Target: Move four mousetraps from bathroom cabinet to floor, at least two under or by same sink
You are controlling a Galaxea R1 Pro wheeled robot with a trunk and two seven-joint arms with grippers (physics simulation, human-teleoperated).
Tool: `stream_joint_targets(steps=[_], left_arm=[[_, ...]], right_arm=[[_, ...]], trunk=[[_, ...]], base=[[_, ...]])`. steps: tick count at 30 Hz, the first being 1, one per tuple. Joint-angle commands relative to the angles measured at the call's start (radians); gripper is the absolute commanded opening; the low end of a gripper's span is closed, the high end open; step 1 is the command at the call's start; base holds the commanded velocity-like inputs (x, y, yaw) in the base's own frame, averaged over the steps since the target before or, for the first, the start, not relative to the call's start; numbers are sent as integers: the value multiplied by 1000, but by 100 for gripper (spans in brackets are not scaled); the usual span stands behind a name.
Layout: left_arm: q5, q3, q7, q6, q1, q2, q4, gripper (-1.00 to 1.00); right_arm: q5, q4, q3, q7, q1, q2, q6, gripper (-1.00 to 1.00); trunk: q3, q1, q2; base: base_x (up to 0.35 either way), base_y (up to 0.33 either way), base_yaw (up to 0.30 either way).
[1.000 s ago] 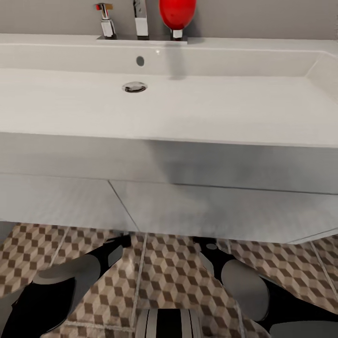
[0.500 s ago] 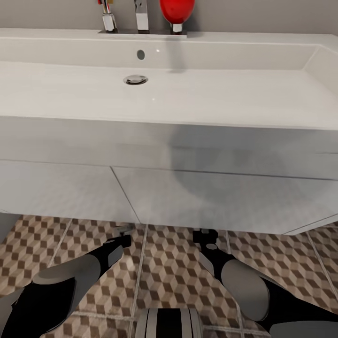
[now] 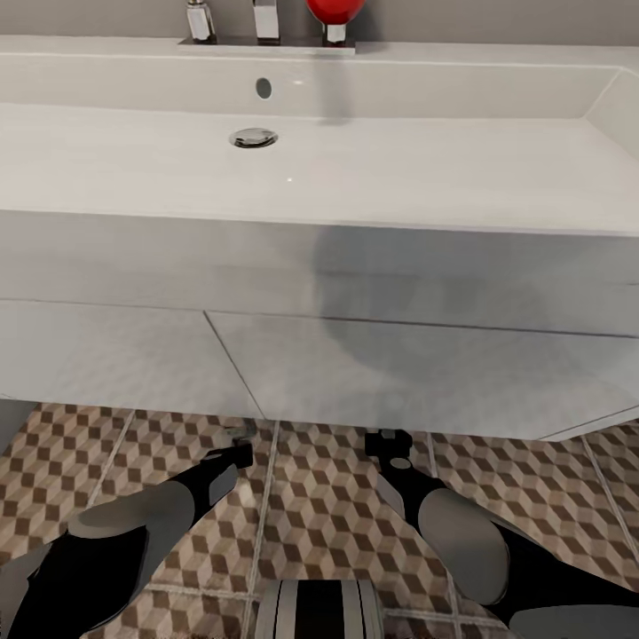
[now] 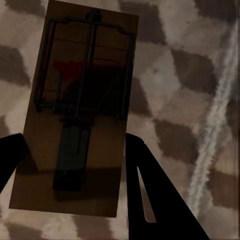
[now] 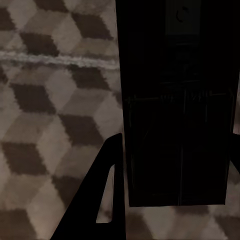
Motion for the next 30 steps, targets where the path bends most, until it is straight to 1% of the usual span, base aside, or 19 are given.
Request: stream_joint_targets(steps=[1,4,7,12,22,25,30], left_arm=[[5,-12,6,-2,-2,-5,-2,-100],[6,-16,6,-2,-20,-12,-2,-100],[6,-17,6,-3,-32,-12,-2,-100],[6,-18,6,-7,-36,-15,-3,-100],[6,-18,6,-9,-39,-21,-8,-100],[6,-18,6,-9,-65,-26,-9,-100],[6,-18,6,-9,-101,-26,-9,-100]], right_arm=[[8,-6,-8,-1,-1,0,-3,-100],[7,-18,-8,-1,-2,0,-3,-100],[7,-23,-8,0,-3,0,-3,-100],[7,-26,-9,0,-3,0,-4,-100],[7,-30,-9,1,-3,0,-5,-100],[7,-42,-9,1,-3,0,-4,-100],[6,-67,-8,2,-3,0,-4,-100]], trunk=[[-2,0,0],[-7,0,0],[-12,0,0],[-16,0,0],[-17,0,0],[-17,0,0],[-17,0,0]], base=[[0,0,0],[0,0,0],[0,0,0],[0,0,0],[0,0,0],[0,0,0],[0,0,0]])
